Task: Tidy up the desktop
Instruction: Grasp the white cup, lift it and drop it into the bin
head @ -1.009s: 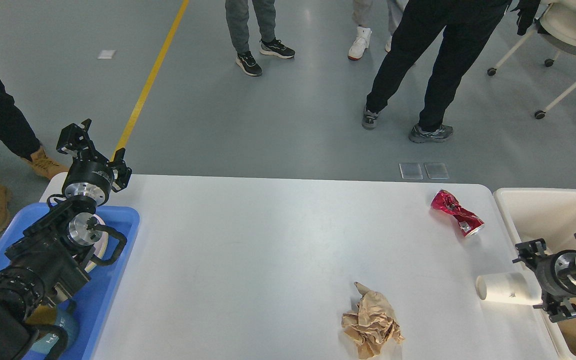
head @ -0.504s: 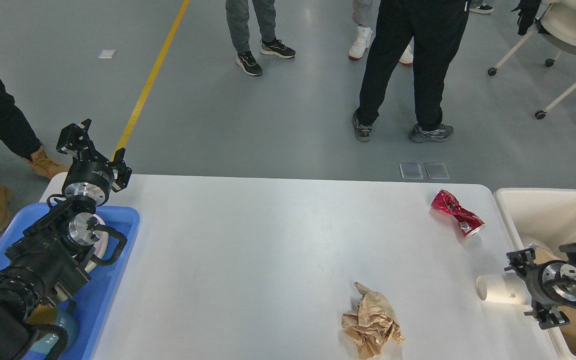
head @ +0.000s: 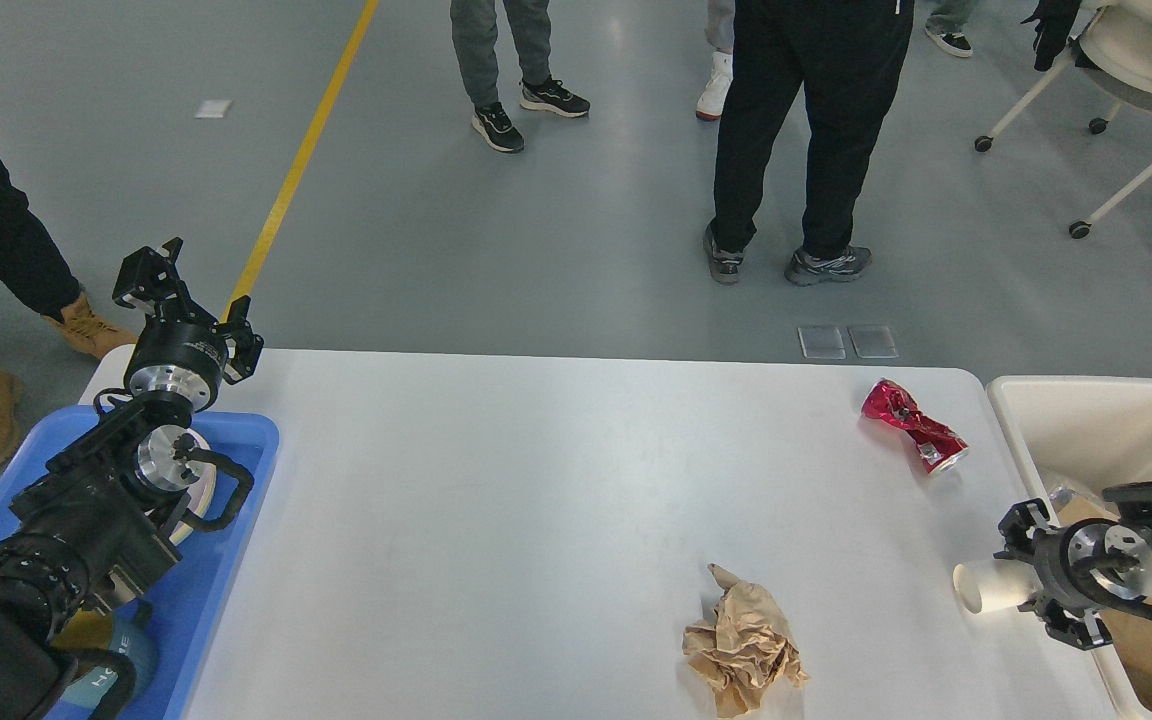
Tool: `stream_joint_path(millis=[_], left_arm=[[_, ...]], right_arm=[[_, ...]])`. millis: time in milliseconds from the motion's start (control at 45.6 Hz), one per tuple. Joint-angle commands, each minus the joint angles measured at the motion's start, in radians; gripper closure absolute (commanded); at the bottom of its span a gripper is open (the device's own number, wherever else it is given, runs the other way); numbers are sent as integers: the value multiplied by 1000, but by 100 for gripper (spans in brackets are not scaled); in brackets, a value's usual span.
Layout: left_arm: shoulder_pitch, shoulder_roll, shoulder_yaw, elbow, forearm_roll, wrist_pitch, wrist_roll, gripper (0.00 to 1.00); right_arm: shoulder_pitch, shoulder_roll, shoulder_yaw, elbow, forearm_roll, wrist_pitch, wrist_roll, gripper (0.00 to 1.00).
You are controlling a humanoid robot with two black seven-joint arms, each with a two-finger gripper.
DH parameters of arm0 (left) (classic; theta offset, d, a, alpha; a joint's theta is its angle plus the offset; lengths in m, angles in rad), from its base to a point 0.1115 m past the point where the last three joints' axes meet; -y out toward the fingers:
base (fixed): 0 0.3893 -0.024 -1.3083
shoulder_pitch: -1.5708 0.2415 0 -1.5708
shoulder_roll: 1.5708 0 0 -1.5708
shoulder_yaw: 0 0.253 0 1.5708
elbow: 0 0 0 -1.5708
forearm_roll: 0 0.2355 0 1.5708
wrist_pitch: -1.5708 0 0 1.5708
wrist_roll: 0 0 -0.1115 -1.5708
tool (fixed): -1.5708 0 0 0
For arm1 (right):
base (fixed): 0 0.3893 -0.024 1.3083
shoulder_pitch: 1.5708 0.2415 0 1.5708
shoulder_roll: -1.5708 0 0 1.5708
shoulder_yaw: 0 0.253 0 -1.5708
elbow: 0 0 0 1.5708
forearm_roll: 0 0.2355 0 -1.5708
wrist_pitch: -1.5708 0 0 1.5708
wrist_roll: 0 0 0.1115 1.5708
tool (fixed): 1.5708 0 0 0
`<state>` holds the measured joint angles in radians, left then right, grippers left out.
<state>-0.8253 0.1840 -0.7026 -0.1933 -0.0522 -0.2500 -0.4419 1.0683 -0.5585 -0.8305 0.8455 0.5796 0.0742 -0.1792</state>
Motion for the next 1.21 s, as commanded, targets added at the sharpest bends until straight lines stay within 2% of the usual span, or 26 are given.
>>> stream_joint_path(millis=[0, 219, 373, 724, 855, 921, 1052, 1184], left_arm=[[0, 0, 0, 0, 0, 0, 0, 4], [0, 0, 0, 0, 0, 0, 0, 4], [0, 0, 0, 0, 0, 0, 0, 4], [0, 0, 0, 0, 0, 0, 0, 4], [0, 0, 0, 0, 0, 0, 0, 4], [0, 0, 0, 0, 0, 0, 0, 4], [0, 0, 0, 0, 0, 0, 2, 4], [0, 0, 0, 0, 0, 0, 0, 4]], right_arm=[[36, -18, 11, 29, -1, 7, 0, 100], [307, -150, -7, 254, -61, 21, 0, 100], [570, -196, -71, 394, -132, 79, 0, 100], [1070, -184, -160, 409, -133, 363, -2, 100], [1076, -182, -173, 394, -164, 357, -2, 100], [1040, -179, -214, 362, -193, 300, 0, 100], [830, -182, -289, 270, -201, 119, -2, 100], [632, -190, -286, 164, -201, 78, 0, 100]])
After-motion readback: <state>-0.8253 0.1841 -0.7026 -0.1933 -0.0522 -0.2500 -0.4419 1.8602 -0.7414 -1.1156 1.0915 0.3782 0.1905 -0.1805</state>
